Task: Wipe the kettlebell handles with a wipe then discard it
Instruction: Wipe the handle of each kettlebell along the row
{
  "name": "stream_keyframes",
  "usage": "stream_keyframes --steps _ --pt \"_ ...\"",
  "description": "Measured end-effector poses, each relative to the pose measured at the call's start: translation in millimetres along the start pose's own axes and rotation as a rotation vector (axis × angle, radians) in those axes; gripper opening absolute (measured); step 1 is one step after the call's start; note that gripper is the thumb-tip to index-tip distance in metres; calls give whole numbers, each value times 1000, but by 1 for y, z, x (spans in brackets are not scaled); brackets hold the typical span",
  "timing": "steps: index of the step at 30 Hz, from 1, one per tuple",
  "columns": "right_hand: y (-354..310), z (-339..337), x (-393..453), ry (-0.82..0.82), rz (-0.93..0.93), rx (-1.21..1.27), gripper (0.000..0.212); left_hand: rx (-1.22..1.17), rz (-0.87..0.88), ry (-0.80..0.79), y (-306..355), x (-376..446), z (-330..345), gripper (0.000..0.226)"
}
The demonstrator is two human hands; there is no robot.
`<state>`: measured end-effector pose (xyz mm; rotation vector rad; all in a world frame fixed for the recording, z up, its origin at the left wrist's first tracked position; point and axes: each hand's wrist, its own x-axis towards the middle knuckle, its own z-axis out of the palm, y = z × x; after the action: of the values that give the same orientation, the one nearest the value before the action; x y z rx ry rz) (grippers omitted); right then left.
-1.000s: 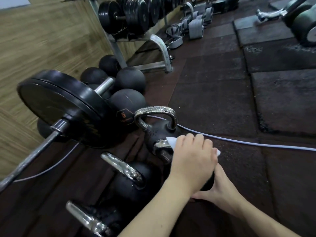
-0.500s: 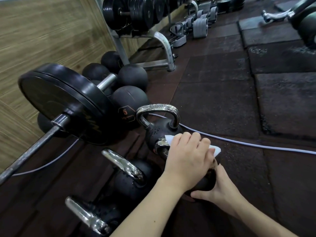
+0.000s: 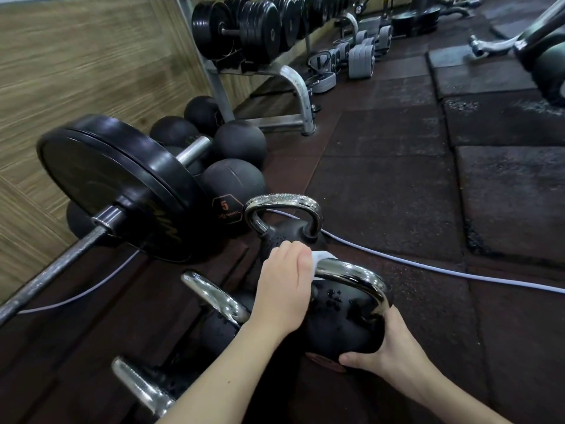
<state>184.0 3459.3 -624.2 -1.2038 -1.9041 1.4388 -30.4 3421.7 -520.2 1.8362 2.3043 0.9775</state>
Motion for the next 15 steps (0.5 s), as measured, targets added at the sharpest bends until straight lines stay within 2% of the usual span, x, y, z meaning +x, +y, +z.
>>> stream_keyframes --steps 4,8,10,13,15 --pt "-3 -1 -1 -1 2 -5 116 -346 -275 46 10 0 -3 36" --pt "-6 -3 -2 -21 2 -7 105 -697 -819 76 9 7 1 33" --pt "-7 -3 -2 -24 2 -5 106 -852 -964 67 6 7 3 36" --pt "-6 -3 -2 -23 9 -3 109 -847 -914 125 10 3 8 35" --pt "-5 -3 -2 -20 13 2 107 -677 -713 177 16 0 9 31"
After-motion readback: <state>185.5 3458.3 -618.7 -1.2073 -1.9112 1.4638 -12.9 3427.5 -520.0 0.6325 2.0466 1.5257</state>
